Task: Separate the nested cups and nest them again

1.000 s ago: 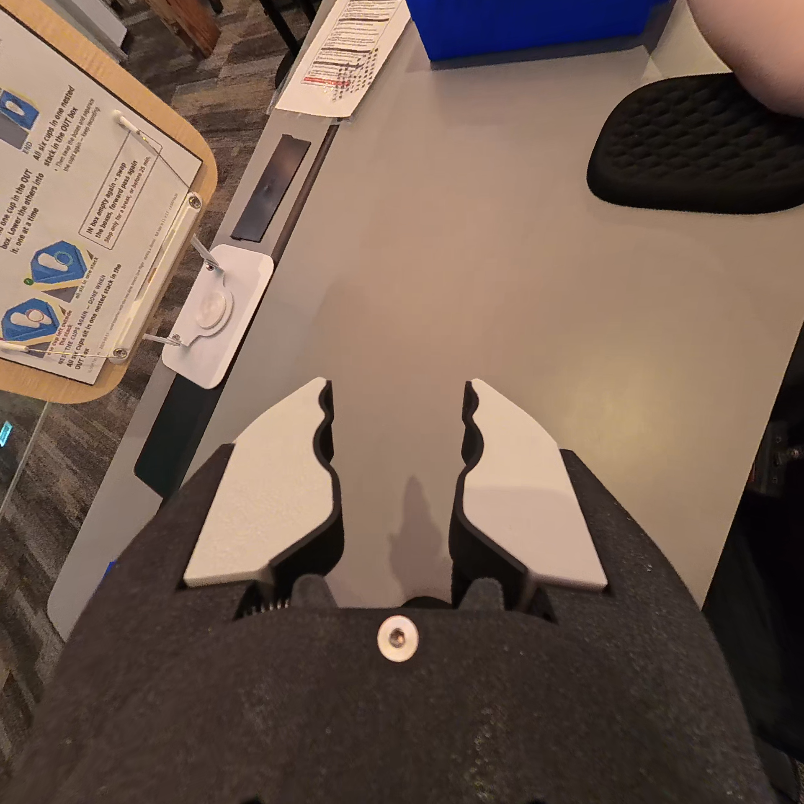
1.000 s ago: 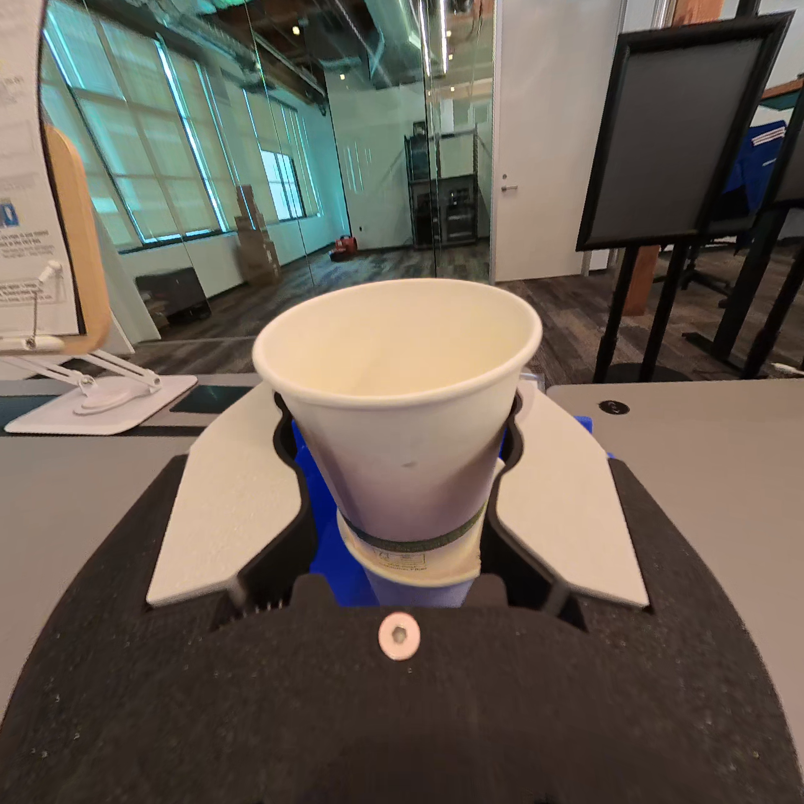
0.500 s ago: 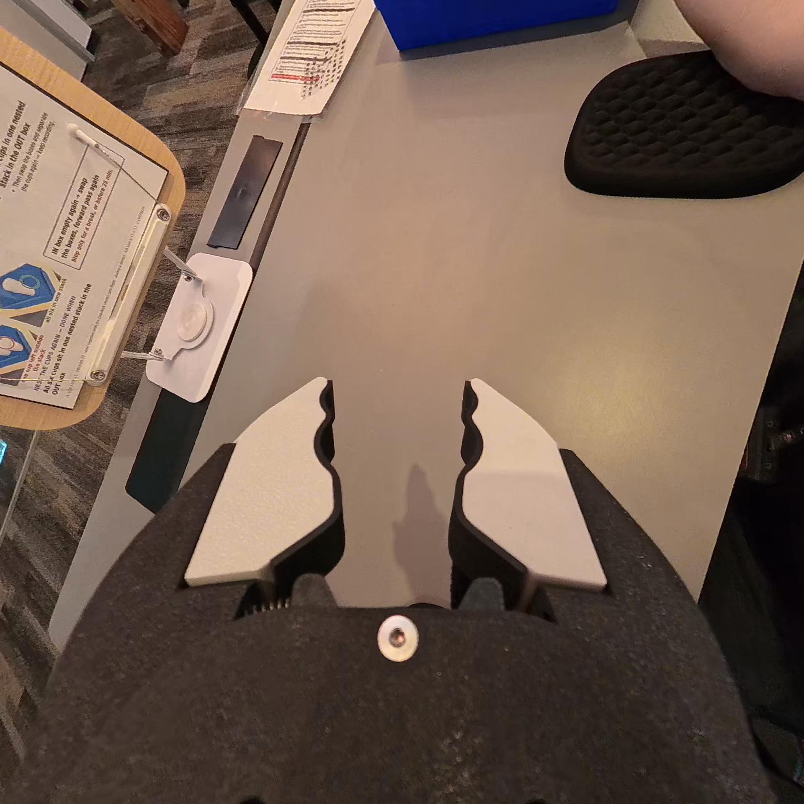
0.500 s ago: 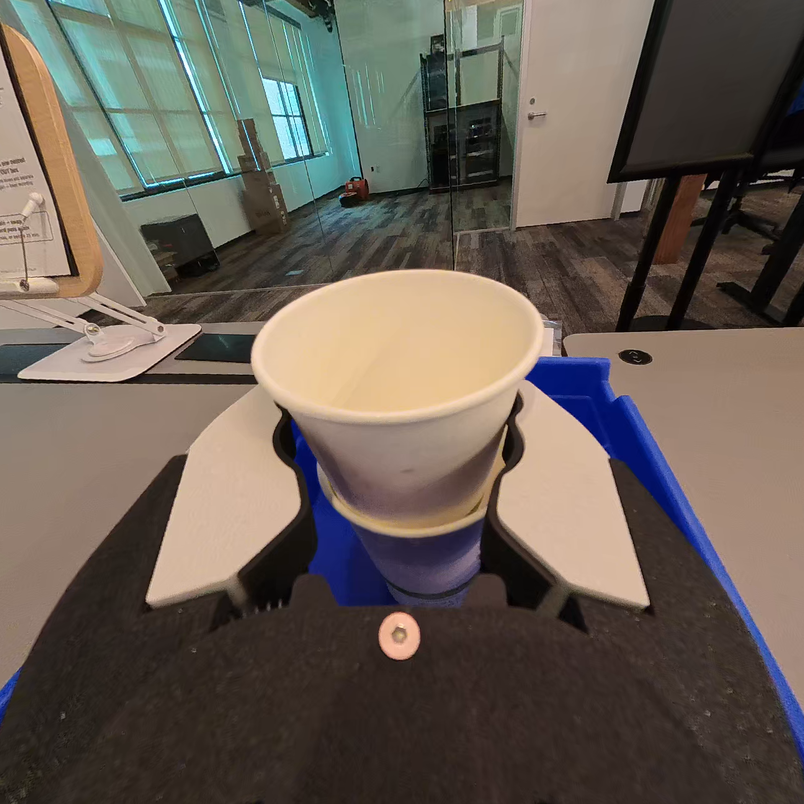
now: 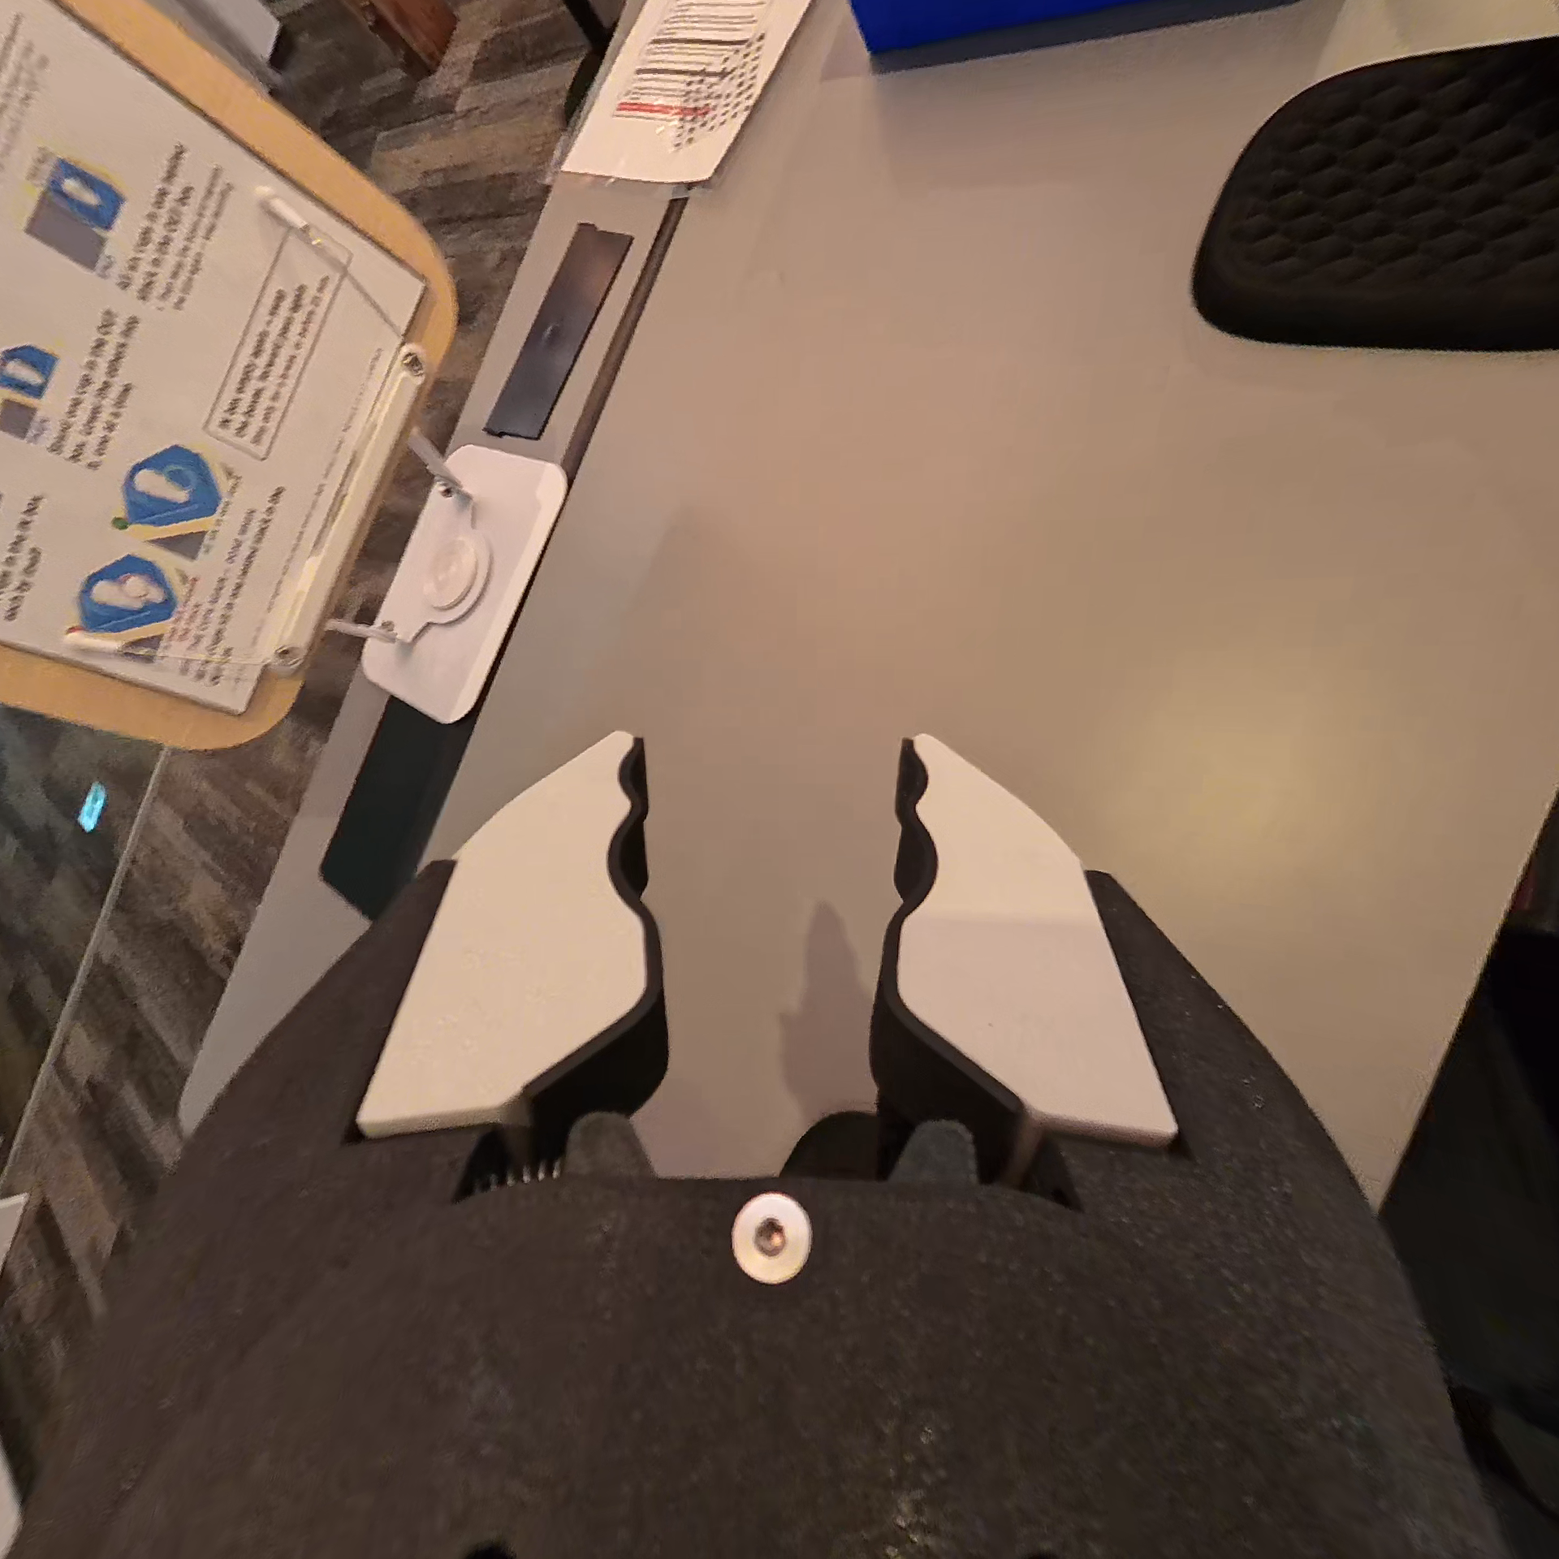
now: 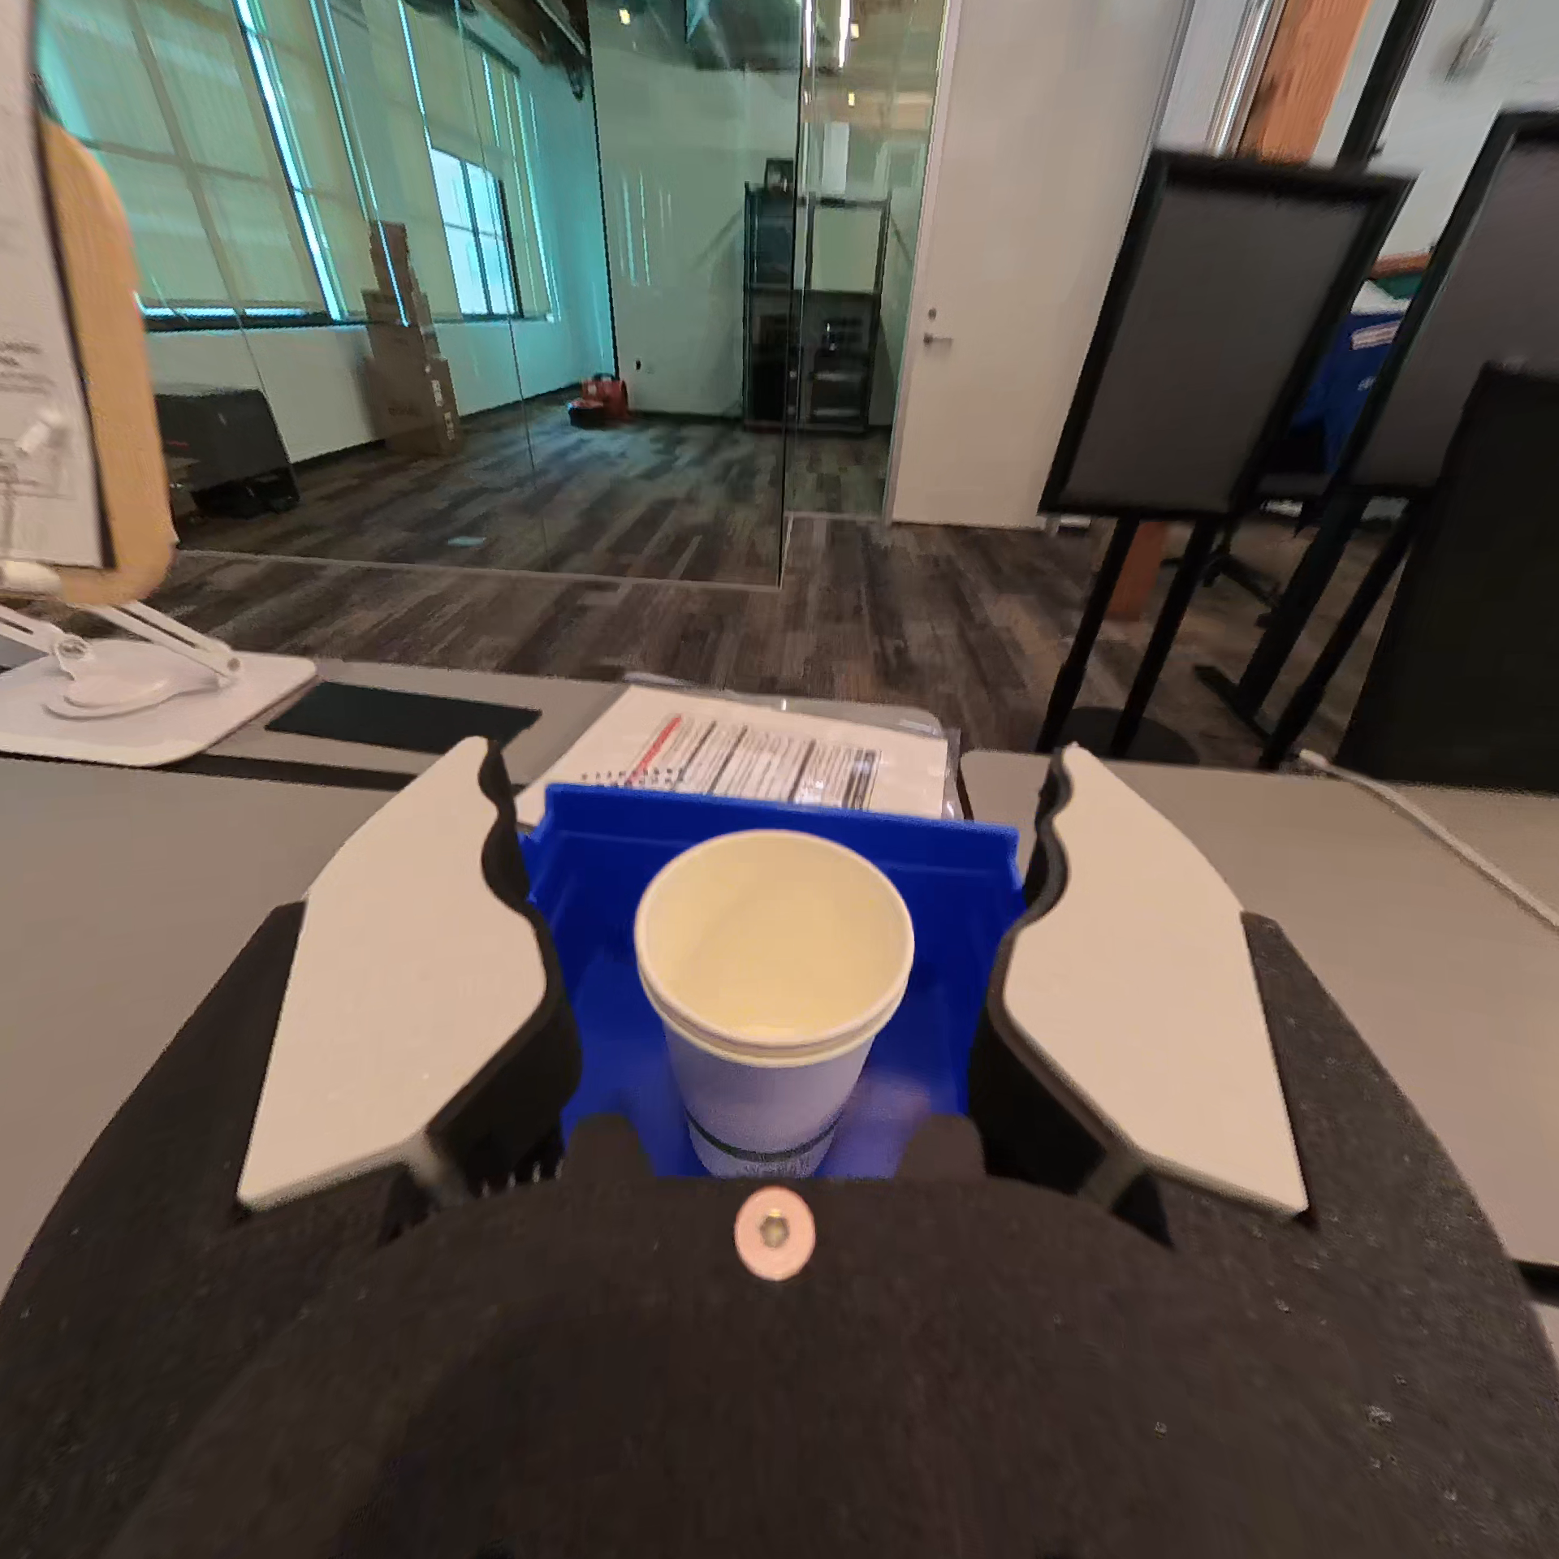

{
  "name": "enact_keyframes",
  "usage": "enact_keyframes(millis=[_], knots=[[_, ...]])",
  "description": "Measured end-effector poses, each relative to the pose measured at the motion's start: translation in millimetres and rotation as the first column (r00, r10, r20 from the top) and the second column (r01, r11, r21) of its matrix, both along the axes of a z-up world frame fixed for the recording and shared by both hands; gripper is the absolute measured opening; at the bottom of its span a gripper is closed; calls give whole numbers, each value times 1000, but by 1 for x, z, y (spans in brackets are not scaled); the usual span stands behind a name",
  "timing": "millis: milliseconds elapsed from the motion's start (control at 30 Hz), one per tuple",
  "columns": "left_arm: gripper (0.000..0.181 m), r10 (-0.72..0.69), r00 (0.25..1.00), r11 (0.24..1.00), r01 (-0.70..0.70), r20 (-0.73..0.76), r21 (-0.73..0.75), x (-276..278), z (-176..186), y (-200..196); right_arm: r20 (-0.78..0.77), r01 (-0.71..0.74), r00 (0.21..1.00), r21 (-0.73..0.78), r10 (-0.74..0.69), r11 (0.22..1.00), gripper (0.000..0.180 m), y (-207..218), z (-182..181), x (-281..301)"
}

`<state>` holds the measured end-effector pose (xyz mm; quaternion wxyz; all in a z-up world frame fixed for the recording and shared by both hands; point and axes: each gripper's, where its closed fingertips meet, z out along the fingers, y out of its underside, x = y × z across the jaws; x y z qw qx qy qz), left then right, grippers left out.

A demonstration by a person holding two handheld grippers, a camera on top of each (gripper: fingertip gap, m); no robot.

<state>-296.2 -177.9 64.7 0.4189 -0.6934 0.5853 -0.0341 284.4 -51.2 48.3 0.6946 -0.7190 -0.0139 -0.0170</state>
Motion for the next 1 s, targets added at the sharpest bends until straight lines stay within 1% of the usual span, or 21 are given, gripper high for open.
enact_keyframes(millis=[67, 133, 200, 267, 367, 500, 567, 600, 667, 733, 900, 1000], knots=[[56, 45, 999, 999, -45, 2, 20, -15, 5, 9, 13, -31, 999, 59, 31, 998, 114, -11, 27, -13], [56, 109, 994, 993, -109, 4, 32, -37, 11, 22, 16, -92, 996, 107, 90, 990, 110, -21, 51, -32], [54, 195, 981, 980, -193, -21, 56, -70, 15, 40, 18, -173, 985, 143, 172, 974, 106, -29, 72, -55], [54, 296, 952, 953, -288, -83, 94, -112, 16, 61, 33, -240, 971, 166, 238, 957, 103, -33, 87, -77], [54, 391, 902, 920, -384, -182, 72, -177, 3, 83, 81, -320, 947, 149, 311, 935, 100, -32, 95, -108], [51, 486, 824, 863, -506, -290, 7, -254, -32, 108, 144, -387, 916, 70, 375, 919, 98, -21, 89, -142], [49, 493, 808, 849, -528, -322, -26, -276, -51, 116, 182, -398, 904, 32, 386, 917, 97, -16, 85, -154], [49, 478, 816, 854, -519, -325, -46, -279, -60, 118, 195, -408, 897, 16, 397, 913, 97, -14, 83, -159], [46, 427, 840, 882, -469, -335, -54, -277, -74, 123, 210, -426, 885, 4, 416, 905, 97, -11, 82, -169], [43, 378, 845, 906, -422, -379, -37, -274, -85, 128, 209, -446, 876, 3, 435, 895, 97, -10, 82, -175], [36, 311, 801, 906, -413, -512, -95, -277, -114, 136, 201, -450, 875, -1, 441, 893, 96, -9, 79, -174], [35, 296, 779, 901, -420, -552, -110, -281, -123, 142, 174, -453, 879, 6, 445, 892, 96, -10, 78, -169]])
